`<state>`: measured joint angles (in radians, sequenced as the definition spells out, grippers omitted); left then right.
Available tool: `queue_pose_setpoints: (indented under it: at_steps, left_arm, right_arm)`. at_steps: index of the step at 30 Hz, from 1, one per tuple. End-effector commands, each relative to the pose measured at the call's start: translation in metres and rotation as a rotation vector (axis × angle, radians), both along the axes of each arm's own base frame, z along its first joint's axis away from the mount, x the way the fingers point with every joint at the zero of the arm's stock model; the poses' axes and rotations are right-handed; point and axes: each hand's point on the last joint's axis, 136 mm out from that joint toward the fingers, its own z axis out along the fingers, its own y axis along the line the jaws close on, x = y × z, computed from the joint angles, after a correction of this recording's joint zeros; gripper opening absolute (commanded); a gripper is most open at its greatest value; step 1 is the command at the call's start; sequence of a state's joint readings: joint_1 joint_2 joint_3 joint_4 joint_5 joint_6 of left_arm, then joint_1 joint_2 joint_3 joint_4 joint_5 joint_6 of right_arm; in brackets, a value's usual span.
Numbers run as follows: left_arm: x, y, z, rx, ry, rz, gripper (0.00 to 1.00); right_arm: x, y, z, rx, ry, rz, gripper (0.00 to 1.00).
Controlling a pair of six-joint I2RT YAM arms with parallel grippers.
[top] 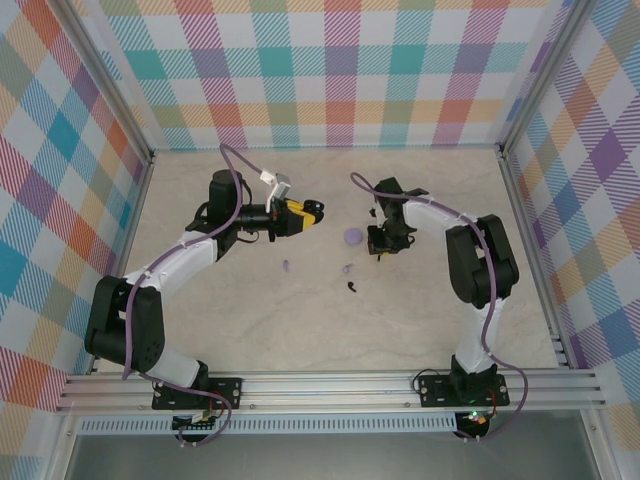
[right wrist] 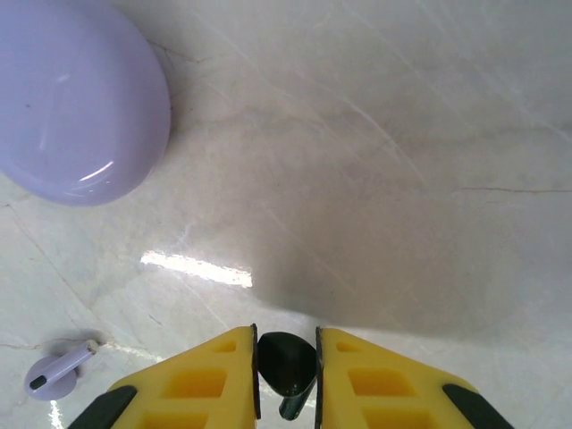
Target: Insert the wireless bluetooth earbuds into the charging case
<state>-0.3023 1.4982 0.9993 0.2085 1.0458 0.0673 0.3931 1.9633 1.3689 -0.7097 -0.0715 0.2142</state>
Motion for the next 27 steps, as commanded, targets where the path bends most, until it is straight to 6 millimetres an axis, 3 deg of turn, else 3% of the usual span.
queue_pose_setpoints:
  at_steps: [1, 9, 14, 27]
  left_arm:
    - [0.009, 0.002, 0.010, -0.003, -0.023, 0.023, 0.16]
    - [0.019, 0.003, 0.001, 0.011, 0.003, 0.073, 0.16]
    - [0.020, 0.000, -0.004, 0.019, -0.003, 0.084, 0.16]
    - [0.024, -0.008, -0.008, 0.018, -0.009, 0.137, 0.16]
  right_arm:
    - [0.005, 0.009, 0.015, 0.061, -0.045, 0.000, 0.20]
    - [0.006, 0.013, 0.026, 0.102, -0.089, 0.000, 0.19]
    - [0.005, 0.018, 0.045, 0.148, -0.119, -0.005, 0.19]
    - [0.003, 0.044, 0.148, 0.348, -0.323, 0.067, 0.19]
